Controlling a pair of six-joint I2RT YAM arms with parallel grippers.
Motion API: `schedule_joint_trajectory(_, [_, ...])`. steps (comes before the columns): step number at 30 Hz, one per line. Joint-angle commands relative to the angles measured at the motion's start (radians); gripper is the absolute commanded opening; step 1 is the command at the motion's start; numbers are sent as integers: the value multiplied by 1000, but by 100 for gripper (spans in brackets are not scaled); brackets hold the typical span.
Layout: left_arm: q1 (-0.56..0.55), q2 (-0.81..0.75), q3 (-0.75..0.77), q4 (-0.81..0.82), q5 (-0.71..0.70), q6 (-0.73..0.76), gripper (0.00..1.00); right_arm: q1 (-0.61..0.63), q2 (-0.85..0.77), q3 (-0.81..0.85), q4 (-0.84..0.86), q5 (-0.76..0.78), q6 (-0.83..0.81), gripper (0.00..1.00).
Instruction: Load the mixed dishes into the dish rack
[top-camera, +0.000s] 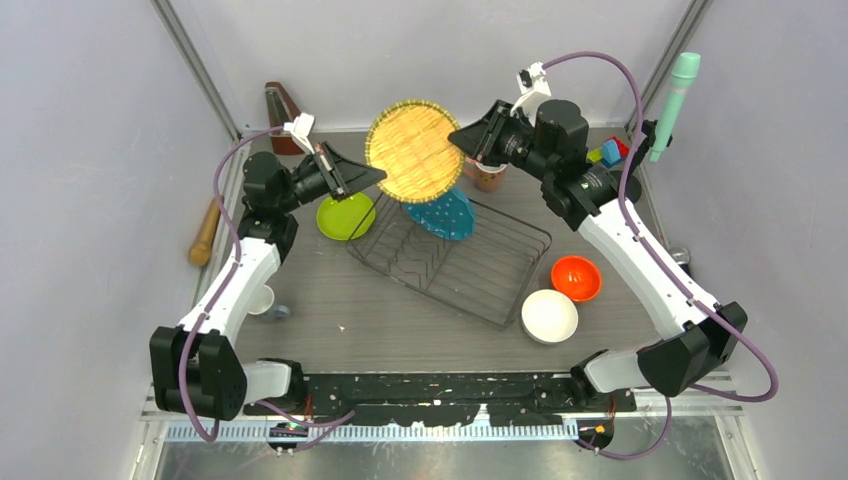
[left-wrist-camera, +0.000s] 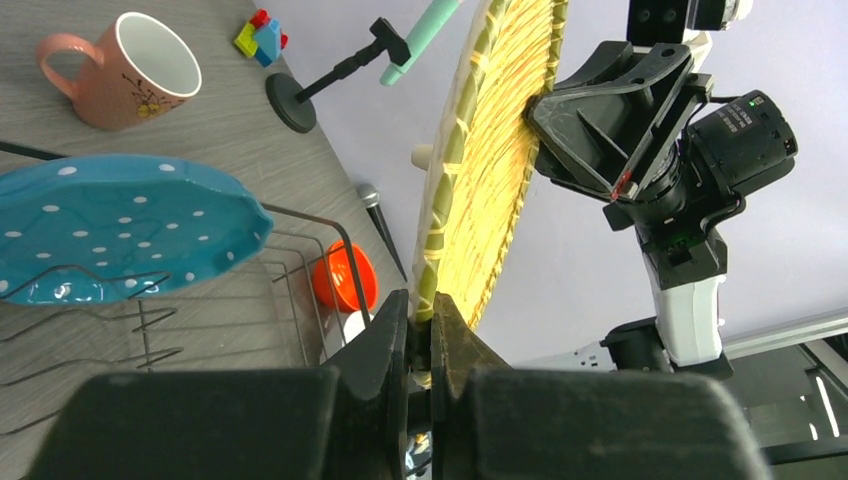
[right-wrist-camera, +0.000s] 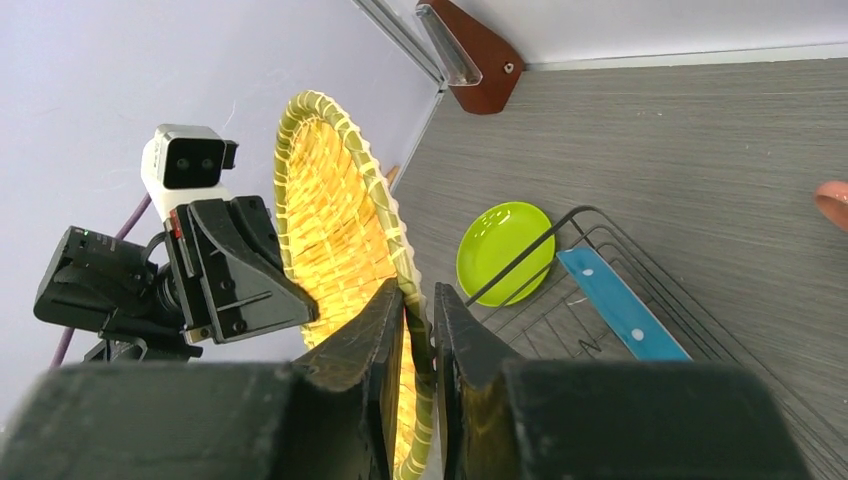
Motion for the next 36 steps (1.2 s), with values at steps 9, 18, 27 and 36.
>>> schedule_joint_trajectory(9, [-6,-29,141,-452,-172,286,75,6,-57,-16,-9,112,-239,0])
schedule_joint_trajectory(18, [-3,-65,195,-761,-382,478,78,76,-54,-99,105,139,-656,0])
schedule_joint_trajectory(27, [-3,-101,181,-839,-419,570,78,130,-38,-234,351,29,-976,0])
schedule_joint_trajectory(36, [-3,-90,170,-844,-422,584,77,144,10,-283,400,-67,-1171,0])
